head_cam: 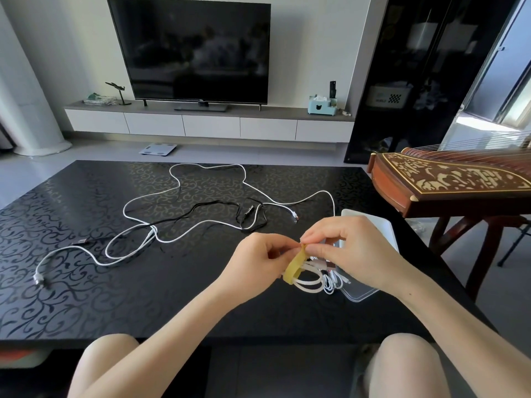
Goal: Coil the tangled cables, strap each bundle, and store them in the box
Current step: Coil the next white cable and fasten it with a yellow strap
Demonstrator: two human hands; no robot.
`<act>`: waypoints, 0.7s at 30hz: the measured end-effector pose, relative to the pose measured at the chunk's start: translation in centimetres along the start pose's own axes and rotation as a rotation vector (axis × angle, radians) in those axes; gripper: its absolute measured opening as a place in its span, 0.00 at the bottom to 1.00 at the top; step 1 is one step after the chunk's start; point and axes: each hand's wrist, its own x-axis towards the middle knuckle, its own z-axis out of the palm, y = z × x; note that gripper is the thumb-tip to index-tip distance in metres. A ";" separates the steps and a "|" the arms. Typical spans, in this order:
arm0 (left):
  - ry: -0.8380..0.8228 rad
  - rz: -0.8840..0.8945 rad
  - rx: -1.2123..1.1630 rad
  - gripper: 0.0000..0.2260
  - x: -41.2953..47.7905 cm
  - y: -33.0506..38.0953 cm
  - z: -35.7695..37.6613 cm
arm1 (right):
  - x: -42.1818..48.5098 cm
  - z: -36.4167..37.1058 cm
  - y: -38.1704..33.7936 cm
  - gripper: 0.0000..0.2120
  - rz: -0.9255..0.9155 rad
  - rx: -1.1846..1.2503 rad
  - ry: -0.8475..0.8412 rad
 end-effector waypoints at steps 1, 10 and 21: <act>-0.024 0.017 0.031 0.07 -0.1 0.1 -0.1 | -0.1 -0.1 0.1 0.08 0.013 -0.015 0.024; -0.237 0.256 0.517 0.10 -1.2 1.5 -0.8 | 0.5 -1.3 -0.5 0.06 0.071 -0.219 0.126; -0.393 -0.094 0.558 0.13 0.3 2.0 1.3 | 0.0 1.2 -1.0 0.08 0.015 -0.252 0.399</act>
